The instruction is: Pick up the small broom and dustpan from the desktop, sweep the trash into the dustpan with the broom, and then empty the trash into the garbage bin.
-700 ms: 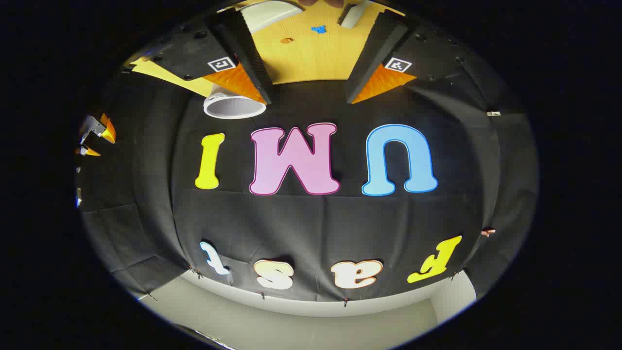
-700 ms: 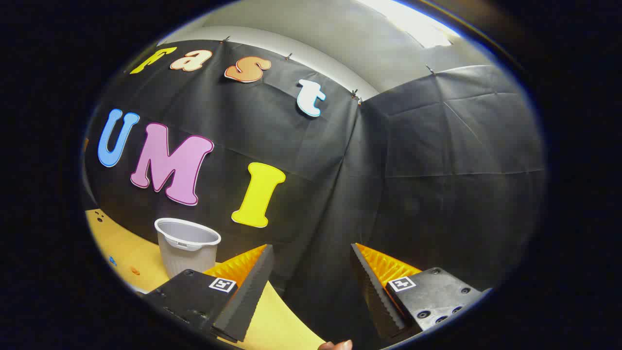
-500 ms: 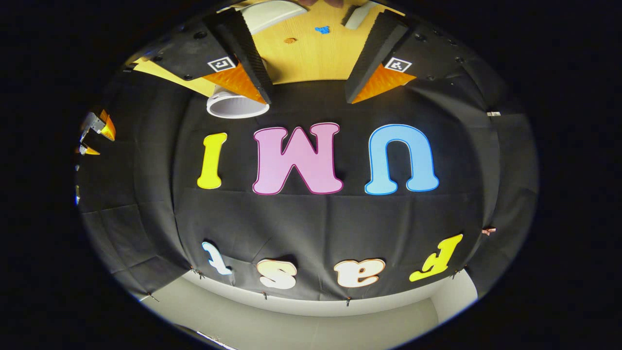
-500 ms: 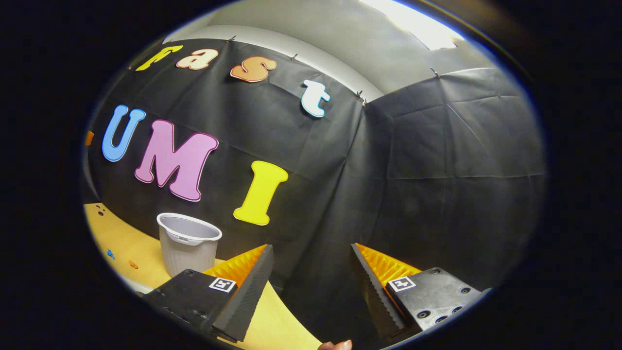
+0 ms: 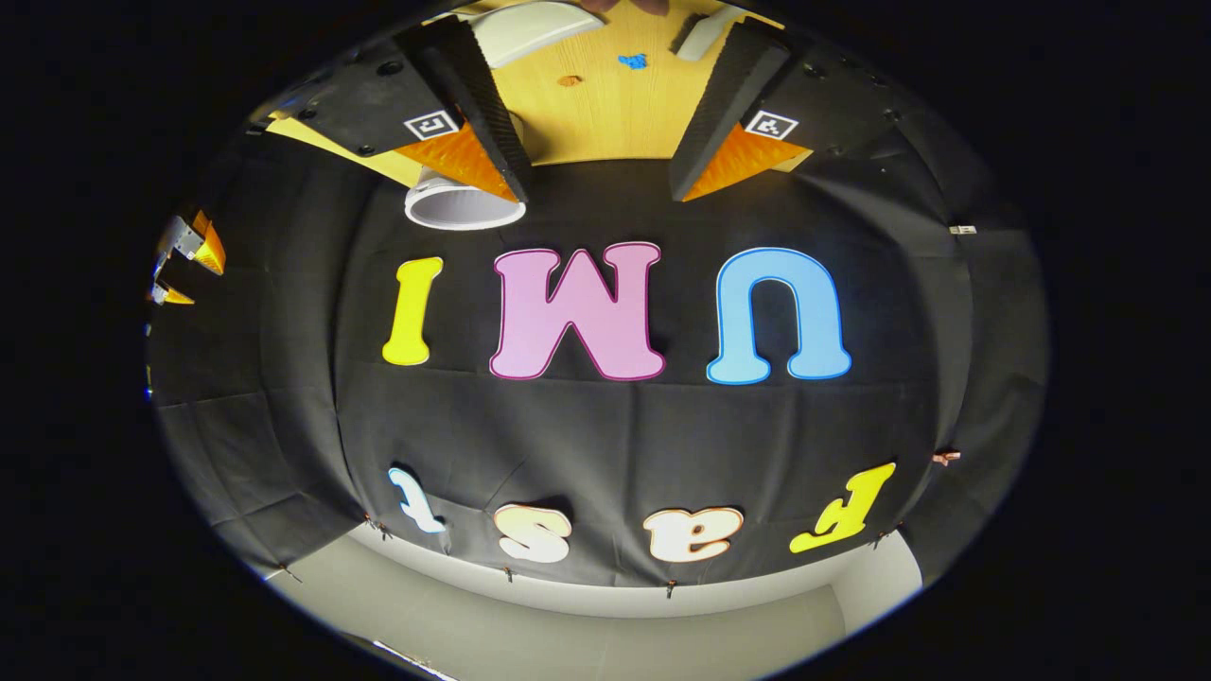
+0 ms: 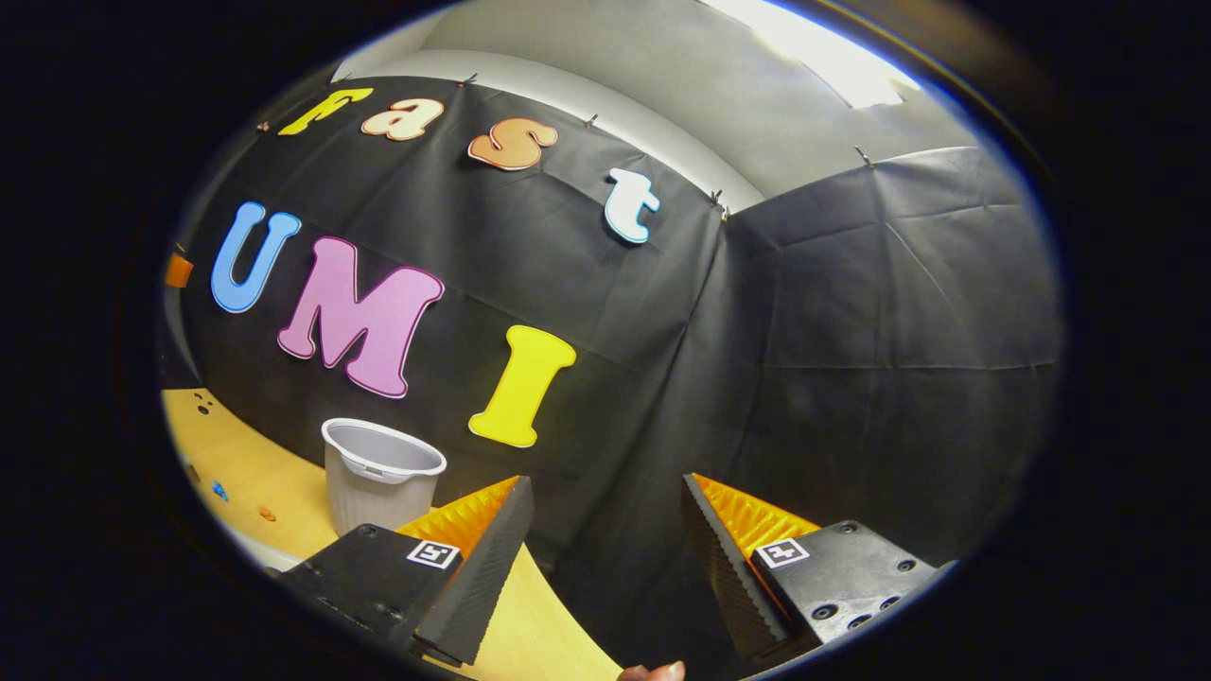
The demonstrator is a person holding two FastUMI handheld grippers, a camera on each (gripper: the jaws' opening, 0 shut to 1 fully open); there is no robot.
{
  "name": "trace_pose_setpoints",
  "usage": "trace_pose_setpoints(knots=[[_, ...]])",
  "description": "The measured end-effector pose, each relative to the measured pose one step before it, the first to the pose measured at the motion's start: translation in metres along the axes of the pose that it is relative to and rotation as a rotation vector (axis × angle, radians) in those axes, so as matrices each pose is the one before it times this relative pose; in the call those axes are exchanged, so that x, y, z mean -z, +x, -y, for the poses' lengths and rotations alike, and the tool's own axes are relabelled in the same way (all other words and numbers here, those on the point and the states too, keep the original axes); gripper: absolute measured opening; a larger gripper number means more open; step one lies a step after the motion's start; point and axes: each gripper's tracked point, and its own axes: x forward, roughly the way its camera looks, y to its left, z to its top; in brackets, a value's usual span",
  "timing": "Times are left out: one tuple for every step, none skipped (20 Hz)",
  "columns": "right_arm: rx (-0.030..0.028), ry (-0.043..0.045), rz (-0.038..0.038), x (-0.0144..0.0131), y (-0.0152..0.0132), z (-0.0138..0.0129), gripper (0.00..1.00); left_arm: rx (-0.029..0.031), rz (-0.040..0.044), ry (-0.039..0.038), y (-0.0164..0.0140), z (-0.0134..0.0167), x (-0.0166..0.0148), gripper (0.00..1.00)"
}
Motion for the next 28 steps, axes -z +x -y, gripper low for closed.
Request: trace_pose_setpoints(knots=[[-0.00661,0.00286,-0.00223,-0.00173,-0.00225,-0.00552,0.97,-0.00221,-0.00107,0.00001,-0.00176,-0.00307,0.00164,0.94],[-0.00569,0.00195,-0.00057,-0.0012,-0.00372,-0.00373,0.97,-0.00172,-0.00147,-0.00073,-0.00068,-0.00375,-0.00024,0.94],[-0.00853,0.00094,-0.00076,-0.00181,-0.00228,-0.00581,0.97,-0.00163,0.00032,-0.00115,-0.00084,-0.00478,0.00122,0.94],[-0.0099,0.002,-0.00185,-0.00241,-0.00223,-0.00663,0.97,-0.00082,0.00021,0.00027,-0.00094,-0.00429,-0.00024,0.94],[-0.01559,0.00735,-0.00397,-0.00134,-0.00215,-0.00824,0.97,-0.0033,-0.00311,0.00205,-0.00025,-0.00534,0.00322,0.94],[-0.02343,0.01138,-0.00667,-0.00177,-0.00368,-0.01031,0.97,-0.00421,-0.0047,0.00026,-0.00105,-0.00645,0.00152,0.94],[-0.03066,0.01354,-0.01004,-0.00056,-0.00449,-0.01264,0.97,-0.00465,-0.0045,-0.00167,-0.0005,-0.00672,0.00132,0.94],[-0.03704,0.01435,-0.01458,0.00061,-0.00399,-0.01398,0.97,-0.00524,-0.00392,-0.00278,-0.00067,-0.0067,0.00304,0.94],[-0.03395,0.01271,-0.01493,0.00153,-0.00472,-0.01433,0.98,-0.00707,-0.00259,-0.00206,-0.00076,-0.00702,0.0029,0.94],[-0.03266,0.01383,-0.01412,0.00067,-0.00452,-0.0131,0.97,-0.00604,-0.00338,0.00037,-0.00048,-0.00813,0.00174,0.94],[-0.03406,0.00987,-0.01376,0.00223,-0.00434,-0.01588,0.98,-0.00364,-0.00251,0.00414,-0.00045,-0.00692,0.0032,0.94],[-0.02876,0.00448,-0.0148,0.00325,-0.00372,-0.014,0.98,-0.00521,-0.0024,0.00751,0.00003,-0.00807,0.00208,0.94],[-0.0298,0.00427,-0.02078,0.00549,-0.0027,-0.01474,0.98,-0.00808,-0.00358,0.00538,-0.00013,-0.00963,0.00253,0.94],[-0.02998,0.00355,-0.02304,0.00582,-0.00202,-0.0154,0.98,-0.00911,-0.00437,0.00196,-0.00117,-0.0102,0.00509,0.94],[-0.03072,0.00228,-0.02229,0.00715,-0.00327,-0.01569,0.98,-0.00983,-0.00594,0.00051,-0.00034,-0.00977,0.003,0.94],[-0.03051,-0.0033,-0.02369,0.00778,-0.00341,-0.0158,0.96,-0.01129,-0.00573,0.00063,0.00096,-0.00962,0.00581,0.94],[-0.03272,-0.00592,-0.02786,0.01002,-0.00168,-0.01612,0.98,-0.01272,-0.00515,0.00264,-0.00039,-0.01004,0.00443,0.94],[-0.03227,-0.00761,-0.0307,0.01018,-0.00116,-0.01557,0.98,-0.01092,-0.00471,0.0026,-0.00043,-0.00952,0.00326,0.94],[-0.03474,-0.00886,-0.03707,0.01289,-0.00072,-0.0168,0.98,-0.01328,-0.00541,0.00137,0.00013,-0.00921,0.00509,0.94],[-0.02991,-0.01136,-0.04657,0.01191,0.00031,-0.01371,0.98,-0.01025,-0.00659,0.00009,-0.00037,-0.00891,0.00365,0.94],[-0.03555,-0.01076,-0.05108,0.01441,0.00092,-0.01382,0.98,-0.01156,-0.00666,-0.0002,0.00011,-0.00726,0.00533,0.94],[-0.03629,-0.00891,-0.05216,0.01279,0.00226,-0.01412,0.98,-0.01075,-0.00711,-0.00248,-0.00016,-0.00758,0.00414,0.94],[-0.03555,-0.00838,-0.0579,0.01372,0.00228,-0.01316,0.98,-0.00893,-0.00817,-0.00393,-0.00019,-0.0066,0.0057,0.94],[-0.03695,-0.00593,-0.0513,0.01275,0.00347,-0.01233,0.98,-0.00866,-0.00834,-0.00325,0.00057,-0.00671,0.00452,0.94],[-0.03035,-0.00326,-0.05276,0.0139,0.0056,-0.01078,0.98,-0.00634,-0.00725,0.00108,0.001,-0.00614,0.006,0.94],[-0.02815,0.00004,-0.06642,0.01553,0.00825,-0.00944,0.98,-0.0081,-0.00858,0.0053,0.00172,-0.0063,0.0052,0.94],[-0.01691,0.00617,-0.0509,0.01042,0.00473,-0.00582,0.98,-0.01207,-0.01127,0.00668,0.00012,-0.00831,0.00681,0.94],[-0.02544,0.01328,-0.05756,0.00888,0.0078,-0.00476,0.97,-0.01352,-0.01136,0.00473,0.00068,-0.00809,0.00619,0.94]])
